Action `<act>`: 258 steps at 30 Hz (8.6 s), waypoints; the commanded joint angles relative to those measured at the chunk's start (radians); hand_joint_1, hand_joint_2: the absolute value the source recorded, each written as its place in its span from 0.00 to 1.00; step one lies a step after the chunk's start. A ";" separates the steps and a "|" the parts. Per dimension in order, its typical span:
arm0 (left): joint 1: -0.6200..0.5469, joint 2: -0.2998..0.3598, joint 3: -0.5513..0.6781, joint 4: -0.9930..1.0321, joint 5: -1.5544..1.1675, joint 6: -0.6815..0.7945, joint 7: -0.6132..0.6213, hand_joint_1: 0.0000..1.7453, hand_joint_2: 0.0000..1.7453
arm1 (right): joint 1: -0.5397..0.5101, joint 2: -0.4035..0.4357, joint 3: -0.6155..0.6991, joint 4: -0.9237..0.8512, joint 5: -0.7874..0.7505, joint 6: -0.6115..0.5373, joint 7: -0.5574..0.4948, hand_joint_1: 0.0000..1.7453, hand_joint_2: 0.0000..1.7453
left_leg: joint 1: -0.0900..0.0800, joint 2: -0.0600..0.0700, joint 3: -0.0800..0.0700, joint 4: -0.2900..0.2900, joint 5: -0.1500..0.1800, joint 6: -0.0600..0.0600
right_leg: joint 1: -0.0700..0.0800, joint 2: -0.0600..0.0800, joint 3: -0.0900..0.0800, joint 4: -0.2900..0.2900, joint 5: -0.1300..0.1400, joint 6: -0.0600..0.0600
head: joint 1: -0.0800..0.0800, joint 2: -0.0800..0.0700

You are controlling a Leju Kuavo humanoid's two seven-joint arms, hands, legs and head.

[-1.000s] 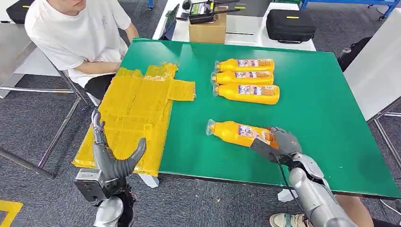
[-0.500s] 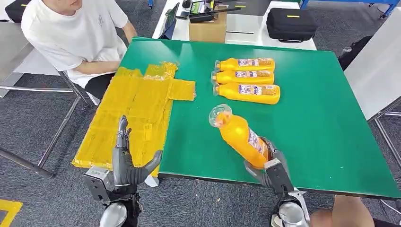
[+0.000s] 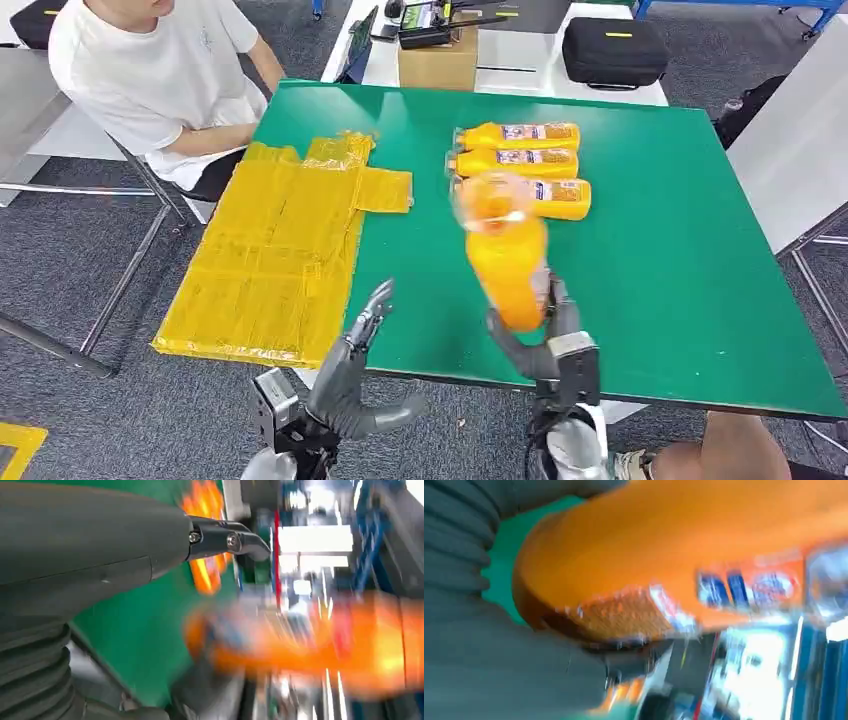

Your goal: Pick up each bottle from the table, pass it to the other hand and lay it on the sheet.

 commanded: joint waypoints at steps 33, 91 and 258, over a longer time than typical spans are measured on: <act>-0.072 0.016 0.050 -0.022 0.094 -0.038 -0.019 0.53 1.00 | -0.095 -0.003 0.520 0.249 0.163 -0.001 -0.046 1.00 1.00 | 0.001 0.000 0.002 0.000 -0.001 -0.001 | 0.001 -0.001 0.002 -0.001 -0.001 -0.002 | 0.000 0.000; -0.472 0.230 0.302 0.826 -1.075 0.665 0.095 1.00 1.00 | 0.112 0.021 0.034 -0.108 -0.195 -0.136 -0.173 0.00 0.00 | 0.001 0.001 0.003 -0.001 0.000 -0.002 | 0.001 -0.001 0.003 -0.001 0.000 -0.002 | 0.000 0.000; -0.115 0.013 -0.055 -0.023 0.179 0.145 -0.066 0.00 1.00 | -0.185 0.024 0.395 0.393 0.253 -0.499 -0.207 1.00 1.00 | 0.002 0.003 0.009 -0.002 -0.003 -0.003 | 0.002 0.001 0.009 -0.003 -0.002 -0.004 | 0.000 0.000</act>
